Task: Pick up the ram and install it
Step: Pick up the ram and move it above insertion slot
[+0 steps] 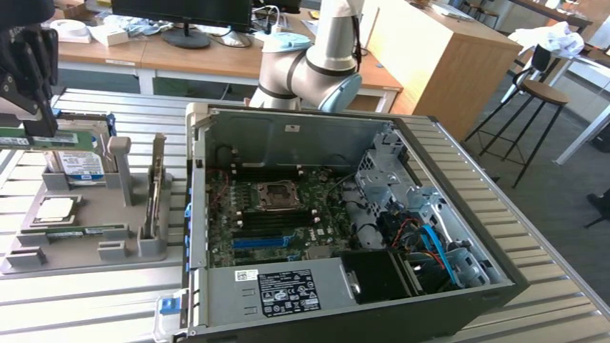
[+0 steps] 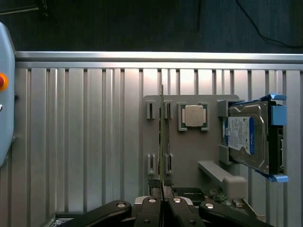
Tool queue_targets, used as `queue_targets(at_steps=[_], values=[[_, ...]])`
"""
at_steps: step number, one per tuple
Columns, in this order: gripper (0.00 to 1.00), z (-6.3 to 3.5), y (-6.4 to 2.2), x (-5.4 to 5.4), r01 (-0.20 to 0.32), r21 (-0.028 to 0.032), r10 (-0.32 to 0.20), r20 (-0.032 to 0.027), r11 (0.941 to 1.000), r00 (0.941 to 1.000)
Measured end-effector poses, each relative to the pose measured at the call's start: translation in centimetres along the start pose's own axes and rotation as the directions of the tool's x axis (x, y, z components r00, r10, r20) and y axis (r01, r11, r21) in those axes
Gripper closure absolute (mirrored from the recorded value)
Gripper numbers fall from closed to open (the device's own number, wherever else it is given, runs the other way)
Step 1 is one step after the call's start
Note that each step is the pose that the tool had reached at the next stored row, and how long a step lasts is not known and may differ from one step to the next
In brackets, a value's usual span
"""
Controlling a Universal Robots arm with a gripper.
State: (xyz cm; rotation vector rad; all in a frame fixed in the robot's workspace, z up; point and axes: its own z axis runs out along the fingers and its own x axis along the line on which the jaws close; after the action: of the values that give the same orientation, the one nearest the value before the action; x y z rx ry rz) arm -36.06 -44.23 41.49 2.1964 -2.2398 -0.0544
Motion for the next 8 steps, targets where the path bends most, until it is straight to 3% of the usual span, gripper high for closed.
queue_targets(at_steps=[8], values=[[0.89, -0.03, -0.04, -0.01, 0.0, -0.0003, 0.0, -0.0002, 1.0, 1.0]])
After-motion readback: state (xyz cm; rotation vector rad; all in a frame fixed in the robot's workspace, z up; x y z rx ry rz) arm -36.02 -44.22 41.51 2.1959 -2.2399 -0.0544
